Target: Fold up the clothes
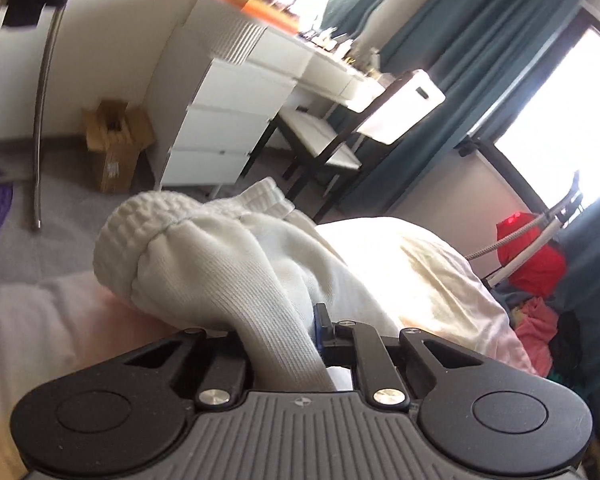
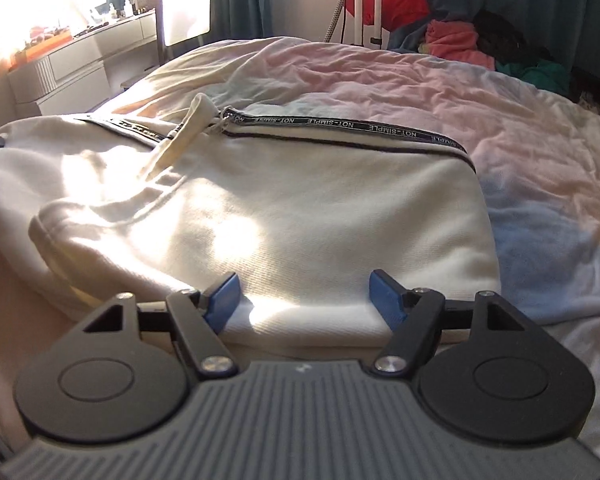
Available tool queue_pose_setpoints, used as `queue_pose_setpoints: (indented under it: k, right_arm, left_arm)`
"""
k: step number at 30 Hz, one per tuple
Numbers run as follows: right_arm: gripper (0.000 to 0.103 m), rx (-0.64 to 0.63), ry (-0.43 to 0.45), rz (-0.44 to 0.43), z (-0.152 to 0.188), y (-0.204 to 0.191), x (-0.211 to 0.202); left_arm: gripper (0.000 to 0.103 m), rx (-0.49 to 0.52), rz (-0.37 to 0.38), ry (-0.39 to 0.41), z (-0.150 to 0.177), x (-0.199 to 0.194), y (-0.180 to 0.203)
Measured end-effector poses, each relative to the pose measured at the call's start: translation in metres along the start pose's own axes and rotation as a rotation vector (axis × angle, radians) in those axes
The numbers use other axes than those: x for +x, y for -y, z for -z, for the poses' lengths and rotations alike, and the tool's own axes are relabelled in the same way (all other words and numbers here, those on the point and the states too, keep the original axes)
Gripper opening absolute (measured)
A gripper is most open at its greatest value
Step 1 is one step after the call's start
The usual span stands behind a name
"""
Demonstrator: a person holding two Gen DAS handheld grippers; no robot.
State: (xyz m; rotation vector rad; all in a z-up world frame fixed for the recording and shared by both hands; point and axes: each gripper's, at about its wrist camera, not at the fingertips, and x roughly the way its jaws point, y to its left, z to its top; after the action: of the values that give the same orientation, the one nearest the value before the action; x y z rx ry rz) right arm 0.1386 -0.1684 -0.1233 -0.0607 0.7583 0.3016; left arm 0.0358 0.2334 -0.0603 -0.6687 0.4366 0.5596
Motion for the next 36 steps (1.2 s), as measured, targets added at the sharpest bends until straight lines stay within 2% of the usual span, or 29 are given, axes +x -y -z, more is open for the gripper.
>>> queue_pose_setpoints:
  k: [5,9,13,16,22,25,29,32,35,36]
  right_arm:
    - [0.073,0.006,-0.019,-0.008,-0.001,0.002,-0.003]
    - [0.073,0.048,-0.026,-0.023,-0.005,0.011,-0.010]
    - [0.073,0.122,-0.009,-0.011,-0.009,0.033,-0.030]
    - [0.074,0.234,0.015,0.000,-0.009,0.064,-0.048]
    - [0.074,0.463,0.067,0.101,0.000,0.138,-0.076]
    - [0.074,0.543,0.087,0.136,0.004,0.163,-0.082]
    - [0.074,0.564,0.092,0.124,0.005,0.171,-0.079]
    - [0.074,0.547,0.079,0.120,0.005,0.169,-0.074]
    - [0.074,0.538,0.071,0.123,0.005,0.168,-0.069]
    - [0.074,0.536,0.069,0.120,0.004,0.168,-0.069]
  left_arm:
    - [0.011,0.276,0.007,0.177,0.012,-0.041,0.080]
    - [0.011,0.452,0.062,0.311,0.040,-0.079,0.152]
    - [0.011,0.609,0.154,0.417,0.085,-0.111,0.227]
    - [0.011,0.720,0.232,0.451,0.132,-0.124,0.280]
    - [0.010,0.930,0.373,0.404,0.241,-0.120,0.350]
    - [0.010,1.078,0.412,0.337,0.301,-0.102,0.366]
    - [0.011,1.276,0.430,0.210,0.369,-0.066,0.369]
    - [0.013,1.361,0.441,0.217,0.394,-0.051,0.359]
    - [0.014,1.374,0.454,0.224,0.397,-0.037,0.349]
    - [0.018,1.371,0.457,0.223,0.395,-0.034,0.349]
